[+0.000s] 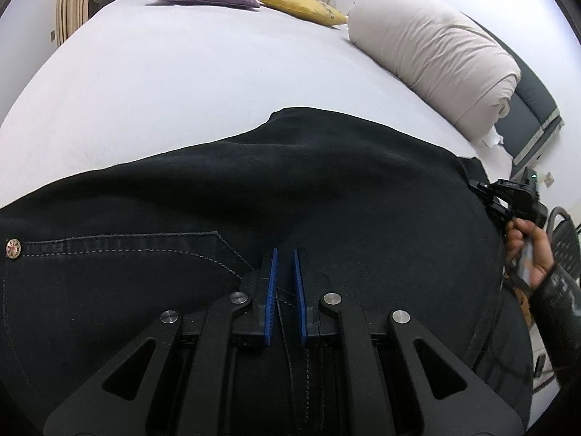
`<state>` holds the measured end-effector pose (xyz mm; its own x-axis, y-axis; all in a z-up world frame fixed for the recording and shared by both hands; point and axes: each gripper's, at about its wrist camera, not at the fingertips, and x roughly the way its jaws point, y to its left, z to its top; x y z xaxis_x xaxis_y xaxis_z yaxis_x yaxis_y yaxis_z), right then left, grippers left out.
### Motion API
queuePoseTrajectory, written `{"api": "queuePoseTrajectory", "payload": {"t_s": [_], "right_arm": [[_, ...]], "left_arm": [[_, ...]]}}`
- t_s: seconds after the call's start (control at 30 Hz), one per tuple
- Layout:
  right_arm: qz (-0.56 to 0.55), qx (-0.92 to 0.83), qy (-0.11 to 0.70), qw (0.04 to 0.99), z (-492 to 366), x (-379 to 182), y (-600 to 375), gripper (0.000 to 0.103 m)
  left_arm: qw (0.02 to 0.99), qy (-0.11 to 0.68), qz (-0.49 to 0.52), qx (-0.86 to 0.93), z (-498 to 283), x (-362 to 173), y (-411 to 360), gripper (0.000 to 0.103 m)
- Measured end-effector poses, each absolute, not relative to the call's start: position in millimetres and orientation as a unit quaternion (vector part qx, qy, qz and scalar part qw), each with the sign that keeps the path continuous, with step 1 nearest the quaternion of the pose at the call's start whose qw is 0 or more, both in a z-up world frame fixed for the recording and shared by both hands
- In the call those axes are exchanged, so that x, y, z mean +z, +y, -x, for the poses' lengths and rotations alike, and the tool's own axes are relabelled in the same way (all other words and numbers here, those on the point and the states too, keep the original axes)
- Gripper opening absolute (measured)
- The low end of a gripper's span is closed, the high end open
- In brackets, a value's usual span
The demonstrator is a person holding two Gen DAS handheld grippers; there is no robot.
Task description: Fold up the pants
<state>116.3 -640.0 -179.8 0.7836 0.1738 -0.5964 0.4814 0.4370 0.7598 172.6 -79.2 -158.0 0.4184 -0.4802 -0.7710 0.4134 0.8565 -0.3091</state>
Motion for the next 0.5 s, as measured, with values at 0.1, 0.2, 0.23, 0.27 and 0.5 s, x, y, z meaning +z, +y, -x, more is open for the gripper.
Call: {"api": "queuePoseTrajectory", "payload": {"t_s": [0.1,0.2,0.23,0.27,0.5], "right_arm": [[-0.518,-0.153,0.31,0.782,-91,-171,-688,0.0],[-0.463,-0.23,0.335,0.788,-95,-143,-701,0.0],[-0.446,-0.237,0.339,0.793,-92,-131,-691,0.004],[-0.443,-0.22,0.337,0.801,-92,-121,-678,0.01],[-0.449,0.082,0.36,0.814,-129,-93,-495,0.011]], "left_arm": [[0.84,0.472,0.047,-0.266,-173,-158,-61,0.009],[0.848,0.469,0.055,-0.242,-173,-151,-40,0.009],[0.854,0.465,0.054,-0.229,-173,-147,-29,0.009],[0.859,0.46,0.052,-0.218,-171,-147,-16,0.009],[0.871,0.45,0.061,-0.186,-166,-146,47,0.009]]}}
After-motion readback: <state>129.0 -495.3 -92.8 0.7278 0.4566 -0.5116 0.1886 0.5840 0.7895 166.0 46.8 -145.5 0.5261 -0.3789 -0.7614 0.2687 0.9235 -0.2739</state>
